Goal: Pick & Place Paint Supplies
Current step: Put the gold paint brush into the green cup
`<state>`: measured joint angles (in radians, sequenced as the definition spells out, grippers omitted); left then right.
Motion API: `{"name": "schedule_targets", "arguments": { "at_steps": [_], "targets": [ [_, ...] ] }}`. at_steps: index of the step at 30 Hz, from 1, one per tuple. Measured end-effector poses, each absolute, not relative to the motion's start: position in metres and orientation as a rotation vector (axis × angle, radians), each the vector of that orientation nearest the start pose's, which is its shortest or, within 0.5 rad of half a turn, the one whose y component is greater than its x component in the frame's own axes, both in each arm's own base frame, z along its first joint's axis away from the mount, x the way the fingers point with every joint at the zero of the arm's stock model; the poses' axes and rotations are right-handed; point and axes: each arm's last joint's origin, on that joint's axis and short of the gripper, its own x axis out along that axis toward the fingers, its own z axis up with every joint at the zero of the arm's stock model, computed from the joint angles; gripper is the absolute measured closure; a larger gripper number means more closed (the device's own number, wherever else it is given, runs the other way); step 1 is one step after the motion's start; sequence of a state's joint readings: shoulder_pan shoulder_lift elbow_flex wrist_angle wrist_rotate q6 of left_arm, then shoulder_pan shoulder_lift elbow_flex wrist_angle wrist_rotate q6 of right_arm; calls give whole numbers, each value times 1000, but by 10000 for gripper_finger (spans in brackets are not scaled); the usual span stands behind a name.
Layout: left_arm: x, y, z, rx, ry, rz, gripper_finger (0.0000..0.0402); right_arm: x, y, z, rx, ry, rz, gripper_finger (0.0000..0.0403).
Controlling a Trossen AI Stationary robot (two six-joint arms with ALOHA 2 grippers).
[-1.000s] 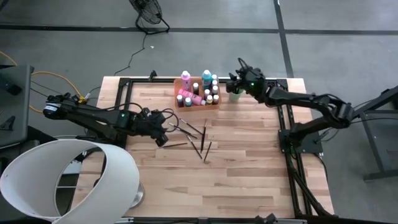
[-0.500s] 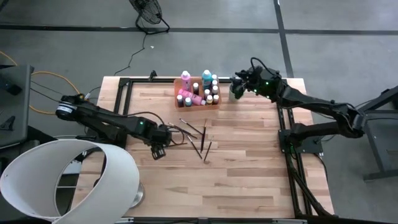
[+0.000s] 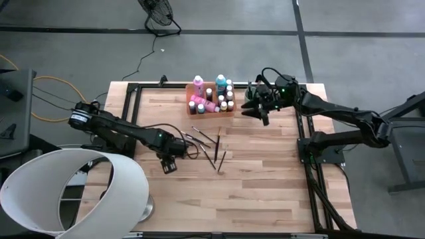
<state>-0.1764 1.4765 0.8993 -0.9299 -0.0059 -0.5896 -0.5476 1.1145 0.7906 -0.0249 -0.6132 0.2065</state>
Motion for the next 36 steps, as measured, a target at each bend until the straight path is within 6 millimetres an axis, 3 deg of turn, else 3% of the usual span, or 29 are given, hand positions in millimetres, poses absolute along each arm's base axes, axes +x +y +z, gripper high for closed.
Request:
{"name": "schedule_targets", "arguments": {
  "at_steps": [4, 14, 36],
  "targets": [
    [237, -42, 182, -270, 1461, 229, 233, 215, -110, 289, 395, 293, 65, 222],
    [216, -39, 151, -190, 1544, 142, 233, 214, -110, 289, 372, 293, 81, 222],
    [221, -40, 150, -168, 1488, 108, 233, 213, -110, 286, 374, 323, 80, 222]
  ]
}}
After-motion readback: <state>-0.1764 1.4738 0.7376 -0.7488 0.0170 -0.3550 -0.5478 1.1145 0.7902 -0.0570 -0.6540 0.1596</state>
